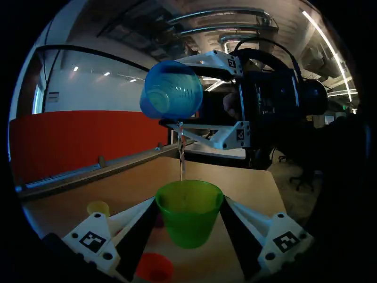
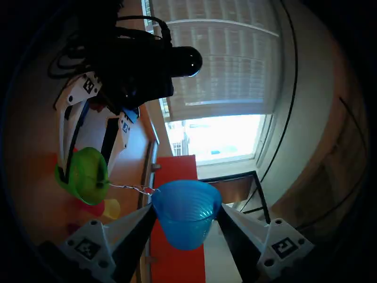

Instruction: Pour water

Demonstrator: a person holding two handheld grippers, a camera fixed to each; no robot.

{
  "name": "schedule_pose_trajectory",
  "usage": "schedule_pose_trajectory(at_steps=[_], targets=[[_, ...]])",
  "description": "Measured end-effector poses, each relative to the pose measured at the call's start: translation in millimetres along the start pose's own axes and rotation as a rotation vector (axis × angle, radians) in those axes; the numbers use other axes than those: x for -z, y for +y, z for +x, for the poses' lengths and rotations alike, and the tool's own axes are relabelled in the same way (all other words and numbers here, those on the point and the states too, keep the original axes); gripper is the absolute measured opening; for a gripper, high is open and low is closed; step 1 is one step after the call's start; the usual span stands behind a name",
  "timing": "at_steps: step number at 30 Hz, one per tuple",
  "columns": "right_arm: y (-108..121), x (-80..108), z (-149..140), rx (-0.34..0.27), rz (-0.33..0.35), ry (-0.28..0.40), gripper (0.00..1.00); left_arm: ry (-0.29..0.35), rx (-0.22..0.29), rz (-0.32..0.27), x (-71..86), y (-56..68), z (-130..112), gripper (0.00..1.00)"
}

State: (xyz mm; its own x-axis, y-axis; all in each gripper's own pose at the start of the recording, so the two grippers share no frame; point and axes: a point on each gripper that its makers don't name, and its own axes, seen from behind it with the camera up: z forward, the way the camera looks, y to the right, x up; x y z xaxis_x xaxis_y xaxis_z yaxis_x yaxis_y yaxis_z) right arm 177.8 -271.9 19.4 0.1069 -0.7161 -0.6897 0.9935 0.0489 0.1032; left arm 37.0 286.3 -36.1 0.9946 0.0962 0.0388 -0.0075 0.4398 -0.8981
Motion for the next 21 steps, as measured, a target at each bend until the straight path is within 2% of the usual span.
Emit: schedule_pose_trajectory(at_steps=[21], targets=[[4.8, 0.1, 7.7, 0.095, -0.016, 0.006, 0.89, 0.01, 0.003, 0.004, 0.4, -0.5, 2.4, 0.87]])
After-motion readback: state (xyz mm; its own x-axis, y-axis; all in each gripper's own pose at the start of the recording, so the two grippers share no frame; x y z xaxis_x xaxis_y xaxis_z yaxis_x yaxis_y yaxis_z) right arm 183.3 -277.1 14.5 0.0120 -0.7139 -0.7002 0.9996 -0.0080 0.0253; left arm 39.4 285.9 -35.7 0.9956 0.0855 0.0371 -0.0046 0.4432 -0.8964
